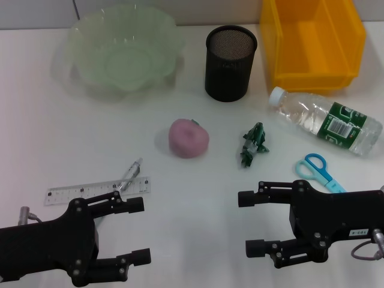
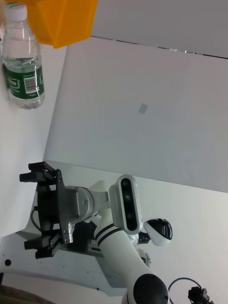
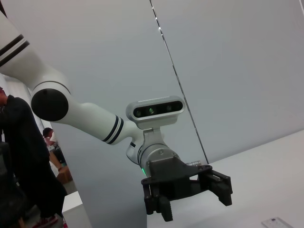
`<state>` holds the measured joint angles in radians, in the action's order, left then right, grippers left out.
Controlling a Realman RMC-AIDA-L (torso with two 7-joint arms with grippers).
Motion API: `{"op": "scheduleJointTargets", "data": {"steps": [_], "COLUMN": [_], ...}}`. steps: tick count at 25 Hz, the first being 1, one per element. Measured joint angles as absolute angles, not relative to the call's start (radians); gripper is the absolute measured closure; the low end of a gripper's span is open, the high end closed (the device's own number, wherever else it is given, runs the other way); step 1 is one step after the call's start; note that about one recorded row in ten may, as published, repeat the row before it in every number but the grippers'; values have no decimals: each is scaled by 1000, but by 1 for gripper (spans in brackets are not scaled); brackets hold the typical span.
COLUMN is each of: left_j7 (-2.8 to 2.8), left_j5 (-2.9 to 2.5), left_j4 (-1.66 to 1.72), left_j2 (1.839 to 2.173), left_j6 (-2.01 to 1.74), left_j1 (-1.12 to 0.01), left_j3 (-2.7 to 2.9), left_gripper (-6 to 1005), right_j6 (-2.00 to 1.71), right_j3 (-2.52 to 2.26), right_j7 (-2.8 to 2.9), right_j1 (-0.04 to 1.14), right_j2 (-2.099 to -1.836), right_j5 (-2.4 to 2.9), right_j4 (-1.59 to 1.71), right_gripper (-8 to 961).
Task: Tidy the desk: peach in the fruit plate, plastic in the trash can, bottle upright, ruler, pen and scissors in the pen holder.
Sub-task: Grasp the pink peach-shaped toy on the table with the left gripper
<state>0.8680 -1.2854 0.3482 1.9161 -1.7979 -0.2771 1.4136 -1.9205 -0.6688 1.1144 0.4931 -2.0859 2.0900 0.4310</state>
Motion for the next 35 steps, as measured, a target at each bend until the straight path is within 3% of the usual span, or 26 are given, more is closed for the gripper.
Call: {"op": "scheduleJointTargets", "data": {"steps": [11, 25, 30, 35], "left_j7": [868, 1079, 1194, 1513], "left_j5": [-1285, -1320, -1345, -1511], "left_j4": [348, 643, 737, 895], "left_j2": [1921, 2022, 2037, 2053], "left_j6": [-1797, -1702, -1636, -1478], "left_j1": [-281, -321, -348, -454], "left_j3": [1408, 1245, 1241, 1223], "left_gripper": [217, 218, 219, 219], "right_j6": [-1920, -1921, -1920, -1920], "right_j3": [-669, -668, -660, -654], "right_j7": [1110, 1077, 1034, 1033], "right_j1": [492, 470, 454, 446], "right_j2": [-2086, -2086, -2086, -2086], "right_j5": [2089, 2083, 2083, 2083], "right_j4": [428, 410, 387, 387], "right_gripper": [150, 149, 149, 150]}}
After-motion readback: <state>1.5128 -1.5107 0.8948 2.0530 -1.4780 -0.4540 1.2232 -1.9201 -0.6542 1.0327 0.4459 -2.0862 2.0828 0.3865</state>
